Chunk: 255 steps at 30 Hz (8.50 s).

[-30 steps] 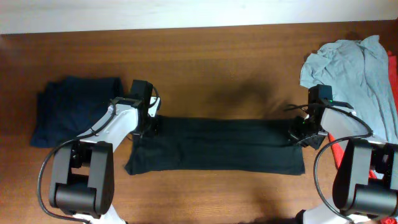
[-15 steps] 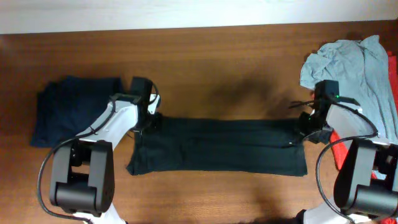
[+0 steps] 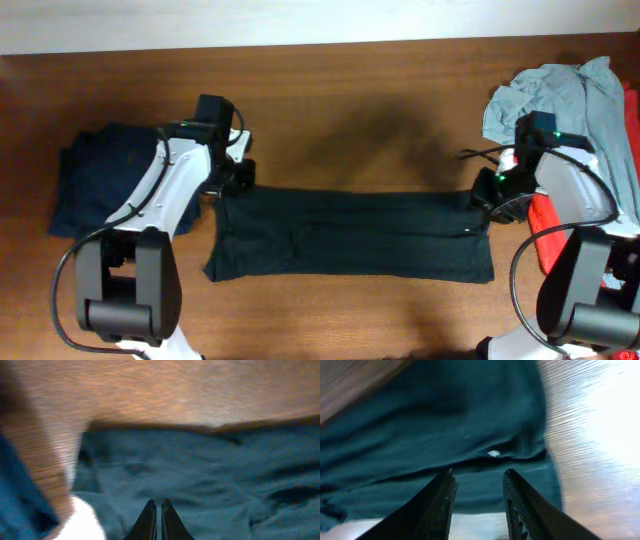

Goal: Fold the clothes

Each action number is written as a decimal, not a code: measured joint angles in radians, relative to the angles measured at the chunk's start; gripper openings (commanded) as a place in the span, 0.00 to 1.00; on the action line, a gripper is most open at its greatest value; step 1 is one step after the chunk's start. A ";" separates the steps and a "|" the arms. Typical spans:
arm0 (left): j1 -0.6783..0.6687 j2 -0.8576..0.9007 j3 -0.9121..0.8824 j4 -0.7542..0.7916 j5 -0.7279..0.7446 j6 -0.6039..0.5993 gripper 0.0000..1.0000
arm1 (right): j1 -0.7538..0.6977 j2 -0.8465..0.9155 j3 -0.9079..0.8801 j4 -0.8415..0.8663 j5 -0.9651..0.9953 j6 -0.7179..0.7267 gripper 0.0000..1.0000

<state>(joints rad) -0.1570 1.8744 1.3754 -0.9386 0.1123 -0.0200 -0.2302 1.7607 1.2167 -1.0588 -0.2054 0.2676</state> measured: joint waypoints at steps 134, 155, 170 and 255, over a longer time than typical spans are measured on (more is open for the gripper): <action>0.053 -0.119 0.426 -0.145 -0.019 0.054 0.33 | -0.197 0.190 -0.180 0.414 -0.632 -0.271 0.64; 0.053 -0.154 0.426 -0.161 -0.019 0.054 0.33 | -0.194 0.211 -0.206 0.449 -0.697 -0.297 0.54; 0.053 -0.373 0.431 -0.161 -0.019 0.054 0.34 | -0.164 0.202 -0.200 0.444 -0.676 -0.301 0.48; 0.081 -0.534 0.435 -0.180 -0.132 0.062 0.42 | 0.865 0.196 0.082 0.733 0.036 0.300 0.04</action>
<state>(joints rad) -0.0761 1.3407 1.8107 -1.1183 -0.0200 0.0422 0.6350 1.9568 1.2987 -0.3260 -0.1696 0.5674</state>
